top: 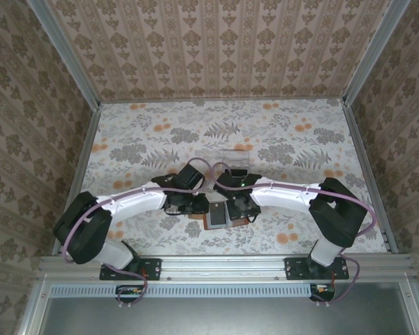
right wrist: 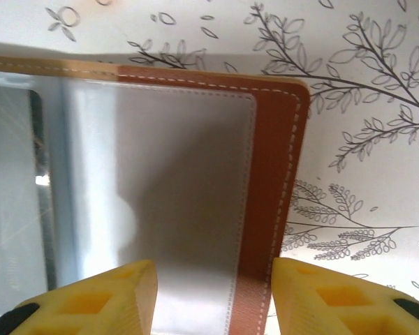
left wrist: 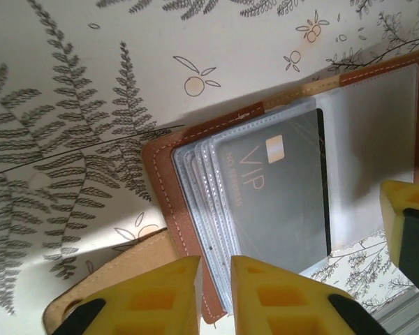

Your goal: Take the credit cards out of the card holder

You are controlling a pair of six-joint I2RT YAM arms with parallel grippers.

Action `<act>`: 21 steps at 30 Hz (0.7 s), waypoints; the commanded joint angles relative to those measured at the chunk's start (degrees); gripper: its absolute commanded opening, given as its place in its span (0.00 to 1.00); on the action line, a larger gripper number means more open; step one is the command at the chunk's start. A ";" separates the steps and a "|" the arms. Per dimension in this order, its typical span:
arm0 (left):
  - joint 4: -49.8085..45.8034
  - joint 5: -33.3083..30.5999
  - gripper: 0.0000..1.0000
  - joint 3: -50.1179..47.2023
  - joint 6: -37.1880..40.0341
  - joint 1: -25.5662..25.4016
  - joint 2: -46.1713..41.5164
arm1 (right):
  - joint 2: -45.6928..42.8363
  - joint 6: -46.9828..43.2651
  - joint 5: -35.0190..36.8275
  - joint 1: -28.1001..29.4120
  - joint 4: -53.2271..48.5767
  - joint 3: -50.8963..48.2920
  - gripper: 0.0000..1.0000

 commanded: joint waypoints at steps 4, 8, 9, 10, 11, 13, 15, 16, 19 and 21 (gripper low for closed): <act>2.90 0.78 0.22 -0.13 -1.15 -0.40 3.38 | -3.36 -0.01 1.05 -0.95 0.52 -2.45 0.51; 2.84 0.95 0.21 1.19 -0.21 0.31 4.97 | -4.76 0.20 -4.75 -2.58 6.19 -5.56 0.43; 2.84 1.10 0.21 1.57 0.01 0.56 5.37 | -5.07 0.46 -6.09 -3.08 7.24 -6.27 0.41; 2.89 1.26 0.21 2.01 0.40 0.95 5.83 | -5.42 0.65 -7.32 -3.42 8.57 -6.88 0.39; 3.00 1.38 0.21 2.41 0.73 1.43 6.30 | -5.68 0.70 -8.18 -3.84 9.99 -7.23 0.37; 3.55 1.89 0.20 3.02 1.45 2.36 7.23 | -5.96 0.86 -9.43 -4.51 12.01 -7.77 0.34; 3.42 2.27 0.20 3.65 2.37 3.46 7.69 | -5.82 0.87 -10.55 -5.20 13.78 -7.92 0.32; 3.38 2.39 0.20 3.76 2.69 4.17 7.65 | -5.69 0.87 -11.16 -5.57 14.30 -7.88 0.30; 2.42 2.93 0.20 4.19 3.58 5.48 7.07 | -5.67 0.70 -11.23 -6.38 13.83 -7.53 0.30; 0.97 2.50 0.20 4.90 4.32 5.56 6.41 | -6.23 0.29 -9.49 -6.49 11.79 -6.86 0.31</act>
